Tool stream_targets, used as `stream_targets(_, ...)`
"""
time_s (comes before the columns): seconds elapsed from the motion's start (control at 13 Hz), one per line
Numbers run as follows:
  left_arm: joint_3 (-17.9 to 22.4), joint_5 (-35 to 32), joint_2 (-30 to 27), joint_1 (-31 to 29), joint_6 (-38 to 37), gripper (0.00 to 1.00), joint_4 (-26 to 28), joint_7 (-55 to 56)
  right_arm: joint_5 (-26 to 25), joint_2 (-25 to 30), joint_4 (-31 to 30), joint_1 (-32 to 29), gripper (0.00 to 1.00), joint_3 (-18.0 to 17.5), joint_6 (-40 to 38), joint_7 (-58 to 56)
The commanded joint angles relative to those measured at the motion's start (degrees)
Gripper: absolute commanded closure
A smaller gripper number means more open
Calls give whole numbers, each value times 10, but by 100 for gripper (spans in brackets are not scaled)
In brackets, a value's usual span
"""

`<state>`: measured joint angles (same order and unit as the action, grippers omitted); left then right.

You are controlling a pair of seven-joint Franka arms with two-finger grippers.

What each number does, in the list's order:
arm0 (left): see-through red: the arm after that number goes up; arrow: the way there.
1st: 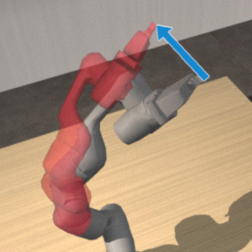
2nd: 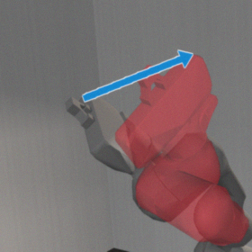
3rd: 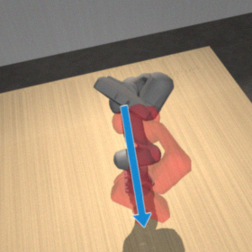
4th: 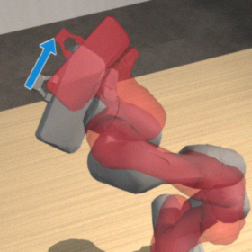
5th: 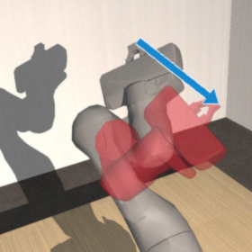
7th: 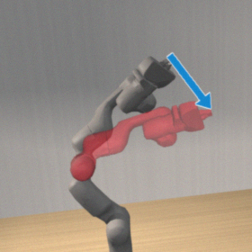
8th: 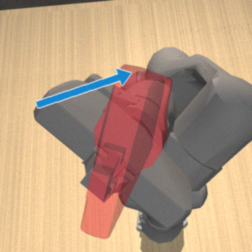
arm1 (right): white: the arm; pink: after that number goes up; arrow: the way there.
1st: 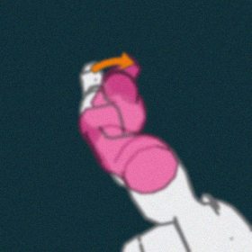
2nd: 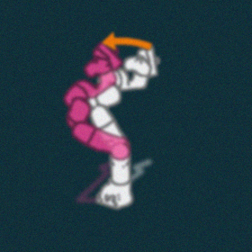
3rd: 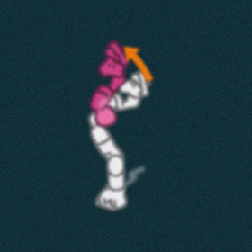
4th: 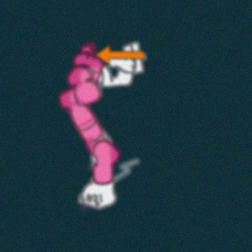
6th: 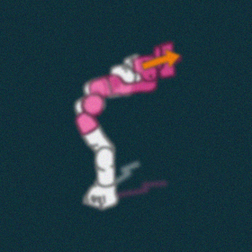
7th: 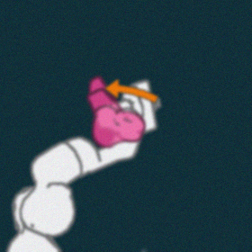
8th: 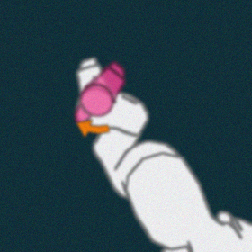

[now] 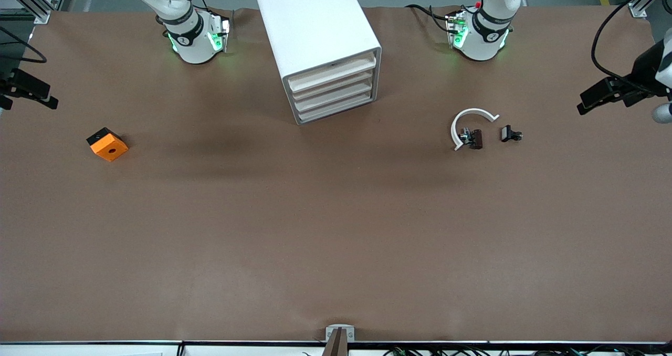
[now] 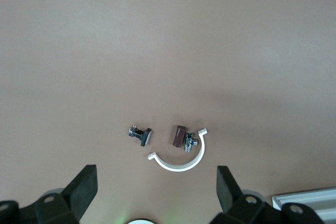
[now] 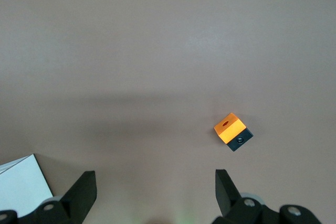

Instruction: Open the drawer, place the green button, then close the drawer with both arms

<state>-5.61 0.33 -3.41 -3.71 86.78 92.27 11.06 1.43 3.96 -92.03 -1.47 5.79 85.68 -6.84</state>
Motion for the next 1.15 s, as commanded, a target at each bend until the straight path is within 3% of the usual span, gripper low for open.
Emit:
stream_targets(0.0,-14,8,-54,1,0,0,45,-13,4,22,-24,7,0,-3,13,4)
stream_targets(0.23,-30,7,-54,1,-1,0,43,-12,0,24,-20,7,0,-8,12,4)
stream_targets(1.08,-24,-1,-20,-4,-8,0,11,-32,-6,22,-10,12,0,-7,-3,-2)
